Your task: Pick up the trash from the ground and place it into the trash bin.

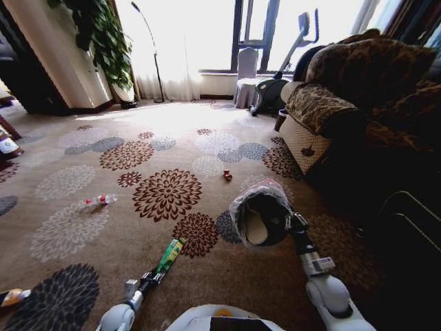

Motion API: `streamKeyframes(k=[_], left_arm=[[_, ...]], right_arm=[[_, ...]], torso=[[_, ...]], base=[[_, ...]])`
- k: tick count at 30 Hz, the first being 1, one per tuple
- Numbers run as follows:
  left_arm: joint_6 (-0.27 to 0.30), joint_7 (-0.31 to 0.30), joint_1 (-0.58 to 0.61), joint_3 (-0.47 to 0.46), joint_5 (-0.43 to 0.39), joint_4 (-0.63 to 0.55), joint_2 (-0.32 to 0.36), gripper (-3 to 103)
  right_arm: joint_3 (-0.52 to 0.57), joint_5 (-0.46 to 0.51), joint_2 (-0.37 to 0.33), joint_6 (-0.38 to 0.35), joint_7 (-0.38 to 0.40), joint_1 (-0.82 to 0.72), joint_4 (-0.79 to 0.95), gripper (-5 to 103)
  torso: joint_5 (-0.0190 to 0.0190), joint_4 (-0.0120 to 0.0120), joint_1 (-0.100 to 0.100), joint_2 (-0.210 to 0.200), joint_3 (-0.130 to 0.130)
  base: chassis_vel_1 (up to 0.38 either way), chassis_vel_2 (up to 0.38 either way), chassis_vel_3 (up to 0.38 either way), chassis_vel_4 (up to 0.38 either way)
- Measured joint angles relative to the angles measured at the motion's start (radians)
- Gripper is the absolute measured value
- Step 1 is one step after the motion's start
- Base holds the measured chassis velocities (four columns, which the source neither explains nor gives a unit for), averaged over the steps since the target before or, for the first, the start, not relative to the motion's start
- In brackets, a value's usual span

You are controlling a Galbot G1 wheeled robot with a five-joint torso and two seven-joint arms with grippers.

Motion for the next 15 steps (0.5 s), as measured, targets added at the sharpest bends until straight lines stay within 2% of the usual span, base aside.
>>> streamKeyframes(k=[1,4,6,9,10,12,13,15], left_arm=[[0.0,0.0,0.0,0.0,0.0,0.0,0.0,28],[-0.017,-0.002,0.014,-0.018,-0.042,-0.047,-0.01,17],[-0.021,-0.002,0.016,-0.021,-0.049,-0.056,-0.012,17],[-0.063,0.001,0.02,-0.029,-0.088,-0.087,-0.019,6],[-0.063,0.001,0.02,-0.029,-0.088,-0.087,-0.019,6],[-0.102,0.021,0.035,-0.034,-0.153,-0.142,-0.024,1],[-0.102,0.021,0.035,-0.034,-0.153,-0.142,-0.024,1],[-0.12,0.028,0.063,-0.034,-0.219,-0.22,-0.029,0]], right_arm=[[0.0,0.0,0.0,0.0,0.0,0.0,0.0,0],[-0.008,0.001,0.001,-0.001,0.0,0.007,-0.008,0],[-0.01,0.001,0.001,-0.002,0.0,0.01,-0.012,0],[-0.013,0.003,0.002,-0.002,0.0,0.023,-0.04,0],[-0.013,0.003,0.002,-0.002,0.0,0.023,-0.04,0],[-0.014,0.019,0.002,-0.002,0.0,0.039,-0.073,0],[-0.014,0.019,0.002,-0.002,0.0,0.039,-0.073,0],[-0.017,0.049,-0.002,-0.003,0.0,0.068,-0.118,0]], torso=[[0.0,0.0,0.0,0.0,0.0],[0.0001,0.0001,0.0,0.0,0.0],[0.0001,0.0001,0.0,0.0,0.0],[0.0,0.0001,0.0,0.0,0.0],[0.0,0.0001,0.0,0.0,0.0],[0.0,-0.0002,0.0,0.0,0.0],[0.0,-0.0002,0.0,0.0,0.0],[0.0001,-0.0001,0.0,0.0,0.0]], base=[[0.0,0.0,0.0,0.0],[0.0,0.0,0.0,0.0],[0.0,0.0,0.0,0.0],[0.0,0.0,0.0,0.0],[0.0,0.0,0.0,0.0],[0.0,0.0,0.0,0.0],[0.0,0.0,0.0,0.0],[0.0,0.0,0.0,0.0]])
